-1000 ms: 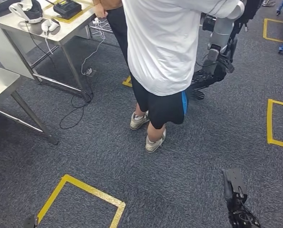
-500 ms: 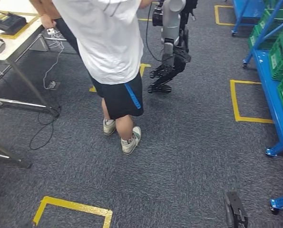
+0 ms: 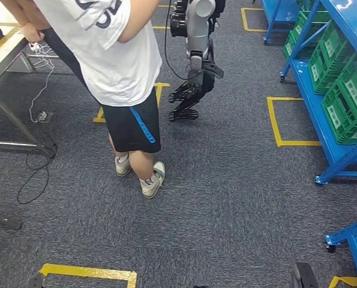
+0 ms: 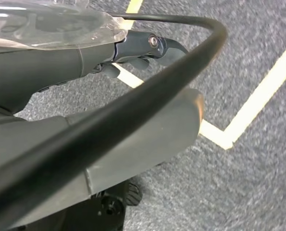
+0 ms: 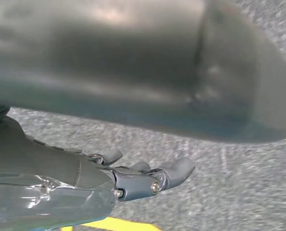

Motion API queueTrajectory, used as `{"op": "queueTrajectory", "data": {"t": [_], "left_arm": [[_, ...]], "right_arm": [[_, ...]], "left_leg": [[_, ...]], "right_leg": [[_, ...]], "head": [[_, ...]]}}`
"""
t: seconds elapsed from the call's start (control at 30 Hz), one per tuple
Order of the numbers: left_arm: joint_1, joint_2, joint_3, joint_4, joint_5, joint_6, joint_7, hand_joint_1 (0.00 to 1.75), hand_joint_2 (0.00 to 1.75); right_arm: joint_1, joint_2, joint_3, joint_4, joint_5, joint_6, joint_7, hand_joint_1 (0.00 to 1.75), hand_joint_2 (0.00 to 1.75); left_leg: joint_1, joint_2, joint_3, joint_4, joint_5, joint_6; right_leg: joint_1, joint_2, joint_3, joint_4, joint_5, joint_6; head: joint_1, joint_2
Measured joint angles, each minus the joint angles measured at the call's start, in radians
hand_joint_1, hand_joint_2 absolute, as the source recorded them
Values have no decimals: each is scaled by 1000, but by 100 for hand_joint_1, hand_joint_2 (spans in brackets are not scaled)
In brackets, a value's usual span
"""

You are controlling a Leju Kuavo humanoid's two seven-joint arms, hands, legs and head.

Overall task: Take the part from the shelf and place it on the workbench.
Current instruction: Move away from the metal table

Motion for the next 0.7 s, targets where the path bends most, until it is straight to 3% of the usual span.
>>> {"op": "queueTrajectory", "data": {"t": [0.07,0.1,0.17,0.2,0.27,0.33,0.37,0.43,0.47,0.5,0.53,0.63,0.7], "left_arm": [[3,-3,6,0,0,0,1,0,0],[3,-4,7,0,0,1,3,0,0],[2,-5,8,0,-1,3,6,0,0],[1,-6,8,0,-2,4,8,0,0],[-1,-6,9,0,-5,3,9,0,0],[-2,-8,9,0,-10,0,10,0,0],[-2,-8,9,0,-13,-2,11,0,0],[0,-8,9,0,-18,-5,12,0,0],[1,-8,9,0,-20,-6,13,0,0],[2,-8,9,0,-22,-7,13,0,0],[3,-8,9,0,-24,-8,13,0,0],[2,-5,9,0,-27,-9,13,0,0],[-1,-1,9,0,-30,-10,13,0,0]], "right_arm": [[1,0,-8,14,-5,2,2,0,0],[2,1,-10,17,-9,4,5,0,0],[3,1,-17,24,-22,14,13,0,0],[6,2,-21,28,-31,21,19,0,0],[17,3,-29,35,-47,31,26,0,0],[29,4,-35,41,-59,36,29,0,0],[32,5,-36,42,-64,37,30,0,0],[34,6,-40,45,-71,37,33,0,0],[35,7,-41,46,-74,37,35,0,0],[36,8,-42,48,-78,37,37,0,0],[37,8,-44,50,-80,36,39,0,0],[38,12,-49,51,-84,35,41,0,0],[39,15,-52,52,-85,35,41,0,0]], "left_leg": [[2,44,7,5,-10,-6],[1,54,10,9,-16,-13],[-3,72,15,15,-25,-25],[-6,80,16,16,-27,-30],[-4,91,18,18,-30,-40],[0,58,3,61,-63,-49],[2,31,-21,115,-95,-52],[1,-6,-93,261,-160,-51],[0,-13,-124,315,-174,-48],[-1,-16,-138,330,-165,-45],[-3,-20,-130,300,-134,-39],[-10,-67,-46,92,-26,-16],[-13,-85,-24,34,-11,-10]], "right_leg": [[-12,-34,5,14,10,13],[-10,-55,45,-64,38,14],[-4,-82,93,-155,59,2],[0,-83,97,-165,54,-7],[1,-64,97,-165,56,-23],[-1,-45,97,-167,60,-34],[-1,-36,97,-169,62,-38],[2,-15,94,-169,63,-44],[4,-3,95,-168,63,-46],[6,10,96,-168,63,-47],[8,24,98,-168,63,-47],[10,60,102,-168,63,-46],[8,78,97,-167,63,-41]], "head": [[17,0],[24,0],[32,0],[31,0],[22,0],[14,0],[8,0],[-6,0],[-12,0],[-16,0],[-20,0],[-29,0],[-30,0]]}}
